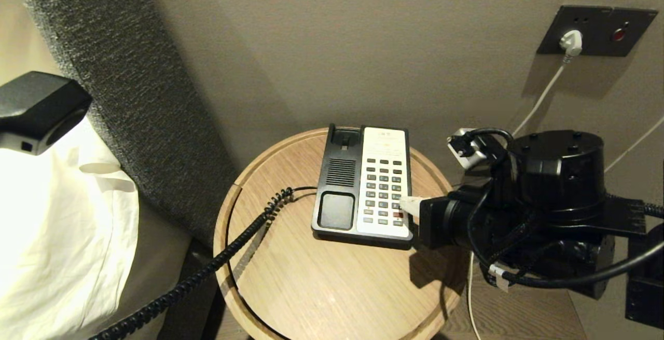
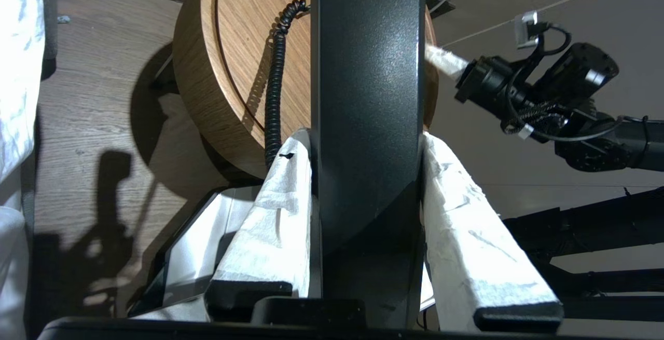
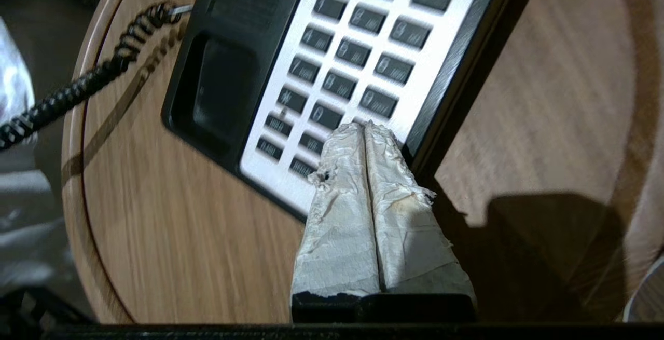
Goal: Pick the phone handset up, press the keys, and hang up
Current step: Dial the number
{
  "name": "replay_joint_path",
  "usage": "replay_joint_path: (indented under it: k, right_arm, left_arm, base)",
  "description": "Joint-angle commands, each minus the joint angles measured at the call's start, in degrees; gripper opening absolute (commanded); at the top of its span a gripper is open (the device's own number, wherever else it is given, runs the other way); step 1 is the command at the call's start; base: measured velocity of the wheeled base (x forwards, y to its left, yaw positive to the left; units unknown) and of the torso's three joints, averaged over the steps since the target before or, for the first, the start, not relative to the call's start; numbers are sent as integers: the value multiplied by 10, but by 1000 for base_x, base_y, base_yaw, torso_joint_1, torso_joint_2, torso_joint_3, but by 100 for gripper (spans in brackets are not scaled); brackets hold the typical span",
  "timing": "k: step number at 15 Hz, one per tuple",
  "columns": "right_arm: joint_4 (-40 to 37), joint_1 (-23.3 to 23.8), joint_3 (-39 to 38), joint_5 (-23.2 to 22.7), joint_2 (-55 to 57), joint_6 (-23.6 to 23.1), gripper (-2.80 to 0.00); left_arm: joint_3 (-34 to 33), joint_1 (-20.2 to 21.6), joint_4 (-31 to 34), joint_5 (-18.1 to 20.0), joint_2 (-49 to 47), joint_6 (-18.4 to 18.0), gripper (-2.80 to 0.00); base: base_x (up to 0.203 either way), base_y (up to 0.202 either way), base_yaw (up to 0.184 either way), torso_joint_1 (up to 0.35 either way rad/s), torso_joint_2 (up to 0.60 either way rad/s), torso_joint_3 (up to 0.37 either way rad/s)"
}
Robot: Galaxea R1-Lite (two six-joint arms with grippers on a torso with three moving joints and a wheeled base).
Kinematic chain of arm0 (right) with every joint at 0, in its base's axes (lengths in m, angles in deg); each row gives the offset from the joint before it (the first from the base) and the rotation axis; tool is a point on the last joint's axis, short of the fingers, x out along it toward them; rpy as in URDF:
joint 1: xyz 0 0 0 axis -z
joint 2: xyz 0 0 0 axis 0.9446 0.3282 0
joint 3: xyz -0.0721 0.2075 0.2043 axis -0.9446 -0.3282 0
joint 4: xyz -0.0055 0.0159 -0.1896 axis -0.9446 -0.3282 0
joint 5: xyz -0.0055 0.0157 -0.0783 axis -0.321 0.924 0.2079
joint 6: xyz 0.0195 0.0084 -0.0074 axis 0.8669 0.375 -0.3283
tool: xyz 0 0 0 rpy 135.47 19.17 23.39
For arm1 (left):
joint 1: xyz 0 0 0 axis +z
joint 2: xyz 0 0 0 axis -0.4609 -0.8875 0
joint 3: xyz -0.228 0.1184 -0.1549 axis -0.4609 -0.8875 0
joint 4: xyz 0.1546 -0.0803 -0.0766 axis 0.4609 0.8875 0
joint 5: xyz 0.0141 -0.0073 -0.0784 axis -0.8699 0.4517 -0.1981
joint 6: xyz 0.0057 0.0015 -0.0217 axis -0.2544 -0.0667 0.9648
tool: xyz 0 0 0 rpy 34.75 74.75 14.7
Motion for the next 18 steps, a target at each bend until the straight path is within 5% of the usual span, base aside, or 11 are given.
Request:
replay_joint_path:
  k: [1, 18]
  right_arm:
    - [1, -11, -11, 0, -5, 1, -280]
    - [-1, -18, -20, -2, 5, 0, -280]
  left_arm:
    - [0, 0, 3, -1, 0, 3, -280]
    - [-1, 0, 2, -1, 1, 3, -280]
  base:
    - [0, 0, 0, 0, 0, 0]
    - [0, 0, 0, 0, 0, 0]
